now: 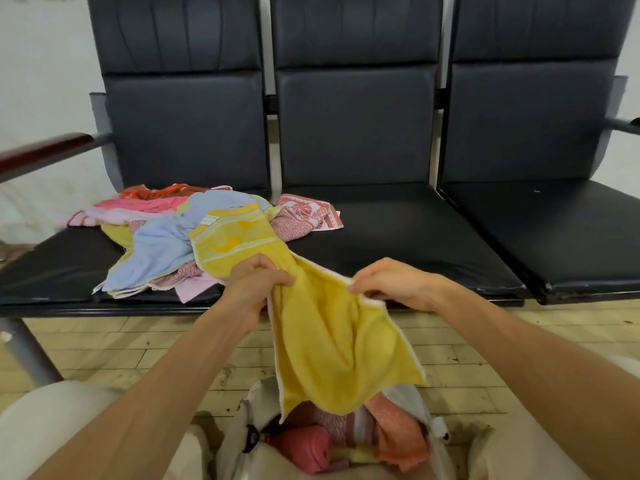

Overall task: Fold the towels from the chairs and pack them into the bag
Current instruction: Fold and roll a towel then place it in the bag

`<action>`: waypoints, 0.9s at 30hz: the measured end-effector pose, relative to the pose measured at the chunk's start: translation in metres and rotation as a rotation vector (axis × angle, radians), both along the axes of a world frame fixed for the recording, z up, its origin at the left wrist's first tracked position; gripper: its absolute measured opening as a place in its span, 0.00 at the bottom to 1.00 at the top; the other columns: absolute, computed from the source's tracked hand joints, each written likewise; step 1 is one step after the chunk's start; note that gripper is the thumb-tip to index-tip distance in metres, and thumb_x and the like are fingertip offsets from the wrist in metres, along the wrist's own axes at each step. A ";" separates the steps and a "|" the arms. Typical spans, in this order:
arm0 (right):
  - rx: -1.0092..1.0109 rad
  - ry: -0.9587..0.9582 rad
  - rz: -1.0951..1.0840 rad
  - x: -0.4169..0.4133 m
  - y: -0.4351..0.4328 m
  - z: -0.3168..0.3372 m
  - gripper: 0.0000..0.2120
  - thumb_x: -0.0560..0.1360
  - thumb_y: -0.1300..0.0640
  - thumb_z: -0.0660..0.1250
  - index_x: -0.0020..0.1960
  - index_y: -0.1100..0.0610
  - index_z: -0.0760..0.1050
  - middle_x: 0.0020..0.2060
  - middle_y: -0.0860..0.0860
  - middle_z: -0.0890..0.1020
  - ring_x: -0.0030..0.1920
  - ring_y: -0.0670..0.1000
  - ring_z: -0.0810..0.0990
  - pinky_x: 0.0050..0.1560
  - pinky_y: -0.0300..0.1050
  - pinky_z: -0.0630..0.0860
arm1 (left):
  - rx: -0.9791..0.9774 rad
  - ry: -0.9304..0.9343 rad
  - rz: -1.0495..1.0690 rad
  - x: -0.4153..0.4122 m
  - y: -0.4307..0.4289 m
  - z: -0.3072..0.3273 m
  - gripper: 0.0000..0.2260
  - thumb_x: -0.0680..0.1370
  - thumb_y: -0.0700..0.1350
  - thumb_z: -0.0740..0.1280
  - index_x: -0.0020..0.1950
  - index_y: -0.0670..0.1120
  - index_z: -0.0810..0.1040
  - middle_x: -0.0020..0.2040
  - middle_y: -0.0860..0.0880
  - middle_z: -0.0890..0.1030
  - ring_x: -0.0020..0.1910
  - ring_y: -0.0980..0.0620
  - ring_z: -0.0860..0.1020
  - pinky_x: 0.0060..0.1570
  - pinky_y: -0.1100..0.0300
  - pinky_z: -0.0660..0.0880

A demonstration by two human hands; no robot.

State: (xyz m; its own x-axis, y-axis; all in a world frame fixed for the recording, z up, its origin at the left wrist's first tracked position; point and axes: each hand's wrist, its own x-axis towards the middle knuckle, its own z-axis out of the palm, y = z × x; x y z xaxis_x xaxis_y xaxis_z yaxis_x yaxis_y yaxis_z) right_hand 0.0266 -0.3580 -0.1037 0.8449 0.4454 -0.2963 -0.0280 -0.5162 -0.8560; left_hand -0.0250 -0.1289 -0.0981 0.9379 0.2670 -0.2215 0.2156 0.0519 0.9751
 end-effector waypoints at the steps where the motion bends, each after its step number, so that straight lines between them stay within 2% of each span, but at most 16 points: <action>1: 0.088 -0.028 -0.098 0.003 -0.004 0.000 0.07 0.74 0.58 0.68 0.39 0.60 0.79 0.40 0.55 0.80 0.46 0.54 0.79 0.59 0.52 0.76 | -0.033 -0.025 0.015 0.001 0.003 0.001 0.18 0.67 0.31 0.73 0.31 0.47 0.67 0.38 0.45 0.75 0.43 0.45 0.76 0.44 0.52 0.74; 2: 0.191 -0.037 -0.213 0.006 -0.009 0.001 0.07 0.73 0.60 0.67 0.37 0.59 0.76 0.39 0.55 0.76 0.45 0.54 0.76 0.59 0.52 0.76 | -0.079 -0.043 0.029 0.001 0.004 0.004 0.17 0.67 0.30 0.73 0.33 0.47 0.68 0.41 0.44 0.77 0.45 0.44 0.77 0.47 0.50 0.75; 4: 0.409 -0.003 -0.385 0.009 -0.020 0.004 0.06 0.73 0.64 0.64 0.37 0.59 0.74 0.40 0.56 0.72 0.44 0.55 0.73 0.52 0.50 0.75 | -0.185 -0.036 0.035 0.001 0.006 0.008 0.14 0.67 0.29 0.72 0.44 0.45 0.74 0.49 0.43 0.80 0.50 0.44 0.79 0.52 0.48 0.76; 6: 0.460 0.000 -0.448 0.010 -0.033 0.005 0.06 0.72 0.67 0.62 0.41 0.64 0.78 0.41 0.57 0.73 0.43 0.54 0.74 0.48 0.50 0.74 | -0.316 0.040 -0.013 0.001 0.007 0.009 0.16 0.70 0.31 0.70 0.57 0.40 0.78 0.55 0.42 0.82 0.53 0.43 0.80 0.51 0.49 0.78; 8: 0.350 0.006 -0.437 0.009 -0.042 0.003 0.10 0.70 0.65 0.63 0.47 0.66 0.81 0.41 0.58 0.77 0.43 0.55 0.76 0.47 0.52 0.75 | -0.433 0.127 -0.106 -0.002 0.007 0.009 0.15 0.74 0.38 0.69 0.60 0.41 0.79 0.56 0.42 0.82 0.52 0.43 0.81 0.47 0.50 0.77; 10: 0.180 0.043 -0.408 0.005 -0.047 0.000 0.11 0.67 0.56 0.68 0.46 0.62 0.80 0.42 0.57 0.78 0.45 0.56 0.77 0.48 0.52 0.75 | -0.494 0.196 -0.130 -0.002 0.009 0.004 0.15 0.76 0.43 0.69 0.62 0.43 0.78 0.58 0.43 0.81 0.52 0.44 0.80 0.43 0.51 0.76; 12: -0.008 0.040 -0.342 0.004 -0.053 -0.005 0.17 0.67 0.49 0.75 0.48 0.61 0.81 0.45 0.55 0.83 0.48 0.55 0.82 0.50 0.50 0.79 | -0.502 0.230 -0.082 -0.001 0.007 -0.006 0.15 0.77 0.43 0.69 0.63 0.43 0.76 0.58 0.43 0.80 0.49 0.45 0.79 0.41 0.52 0.75; 15: -0.228 0.006 -0.202 -0.001 -0.056 -0.009 0.14 0.71 0.50 0.76 0.48 0.61 0.82 0.47 0.57 0.85 0.49 0.55 0.84 0.53 0.52 0.81 | -0.452 0.252 0.001 0.001 0.004 -0.017 0.18 0.77 0.39 0.68 0.66 0.41 0.74 0.61 0.41 0.79 0.49 0.44 0.78 0.45 0.50 0.74; 17: -0.110 0.057 -0.199 -0.005 -0.057 -0.005 0.11 0.75 0.53 0.72 0.51 0.60 0.82 0.50 0.57 0.85 0.52 0.56 0.83 0.58 0.55 0.79 | -0.429 0.267 -0.013 -0.002 0.001 -0.017 0.17 0.77 0.39 0.68 0.66 0.41 0.74 0.58 0.42 0.79 0.50 0.44 0.78 0.48 0.49 0.73; 19: 0.101 0.098 -0.241 -0.010 -0.057 0.002 0.12 0.78 0.55 0.68 0.58 0.60 0.80 0.53 0.56 0.84 0.56 0.55 0.83 0.60 0.55 0.77 | -0.411 0.236 -0.027 -0.007 -0.004 -0.010 0.14 0.77 0.40 0.68 0.63 0.43 0.74 0.55 0.44 0.80 0.47 0.47 0.78 0.43 0.52 0.73; 22: 0.289 0.034 -0.279 -0.020 -0.061 0.017 0.14 0.80 0.55 0.65 0.62 0.59 0.78 0.55 0.55 0.84 0.58 0.54 0.82 0.62 0.54 0.76 | -0.344 0.143 -0.046 -0.012 -0.007 0.003 0.14 0.78 0.41 0.67 0.63 0.43 0.76 0.59 0.45 0.80 0.49 0.49 0.79 0.42 0.55 0.74; 25: 0.423 -0.034 -0.362 -0.029 -0.064 0.034 0.13 0.81 0.57 0.63 0.62 0.61 0.78 0.55 0.57 0.83 0.57 0.55 0.82 0.59 0.52 0.78 | -0.293 0.076 -0.091 -0.013 -0.007 0.019 0.14 0.78 0.43 0.67 0.63 0.41 0.76 0.58 0.42 0.82 0.50 0.47 0.81 0.43 0.55 0.77; 27: 0.491 -0.085 -0.448 -0.031 -0.065 0.050 0.12 0.81 0.60 0.61 0.61 0.63 0.78 0.55 0.59 0.83 0.57 0.58 0.82 0.56 0.51 0.79 | -0.285 0.040 -0.107 -0.013 -0.009 0.036 0.15 0.78 0.44 0.67 0.64 0.40 0.76 0.57 0.41 0.82 0.53 0.46 0.81 0.48 0.52 0.79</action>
